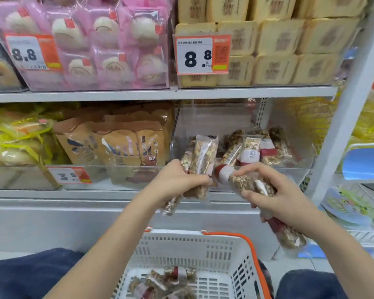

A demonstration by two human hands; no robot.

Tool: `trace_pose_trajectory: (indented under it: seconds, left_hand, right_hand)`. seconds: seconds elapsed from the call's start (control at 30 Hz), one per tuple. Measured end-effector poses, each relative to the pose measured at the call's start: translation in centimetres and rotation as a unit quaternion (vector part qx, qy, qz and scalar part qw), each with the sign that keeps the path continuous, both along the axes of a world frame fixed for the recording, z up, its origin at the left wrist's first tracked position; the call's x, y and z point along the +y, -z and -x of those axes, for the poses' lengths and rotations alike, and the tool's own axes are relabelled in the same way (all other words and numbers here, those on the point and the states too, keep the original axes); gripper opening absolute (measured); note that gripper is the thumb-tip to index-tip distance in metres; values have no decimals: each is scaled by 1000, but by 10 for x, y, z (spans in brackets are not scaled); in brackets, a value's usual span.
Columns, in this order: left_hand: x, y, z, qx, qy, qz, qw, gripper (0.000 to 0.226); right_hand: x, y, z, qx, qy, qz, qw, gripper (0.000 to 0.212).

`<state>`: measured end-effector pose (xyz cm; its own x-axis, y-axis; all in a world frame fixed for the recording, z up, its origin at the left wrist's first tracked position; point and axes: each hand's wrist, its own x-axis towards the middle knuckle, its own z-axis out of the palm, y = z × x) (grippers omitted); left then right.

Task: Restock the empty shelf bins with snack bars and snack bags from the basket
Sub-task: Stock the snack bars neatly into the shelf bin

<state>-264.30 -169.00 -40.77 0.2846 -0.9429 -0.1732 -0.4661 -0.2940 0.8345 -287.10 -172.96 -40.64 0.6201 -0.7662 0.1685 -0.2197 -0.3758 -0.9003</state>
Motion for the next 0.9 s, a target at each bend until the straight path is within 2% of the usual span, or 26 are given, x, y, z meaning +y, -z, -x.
trace_pose_trajectory:
  seconds: [0.1,0.17,0.23,0.37,0.47,0.57,0.6,0.7,0.77,0.9]
  left_hand:
    - [-41,-23,13,50,-18,-13,998,88]
    - [-68,-32,20,71,-29,-16,997,103]
    - [-93,-36,26,85,-42,-18,995,109]
    - [-135,-37,27,100,-85,-22,991,101]
    - [-166,-27,25,41,-97,-13,994,96]
    - [-196,-17,35,44,-88,9,995,110]
    - [-202,-15,42,38,-80,18,996,110]
    - [-206,0,48,-17,-21,42,999,98]
    - [-200,17,37,-53,6,44,998,82]
    - [-184,32,24,-76,-13,52,996,60]
  right_hand:
    - [-22,-17,0,-31,85,106,990,31]
    - [-41,-25,-4,-51,137,147,978,27]
    - [-63,-31,-8,-82,176,131,972,19]
    - [-108,-32,-6,-142,279,131,941,19]
    - [-149,-13,-12,-36,304,164,938,19]
    - [-181,-4,-27,51,263,90,959,51]
    - [-189,-3,-31,64,246,81,964,55]
    - [-201,-6,-36,73,203,48,975,39]
    - [-205,-7,-33,90,190,17,978,34]
    - [-201,-10,-27,76,206,18,975,33]
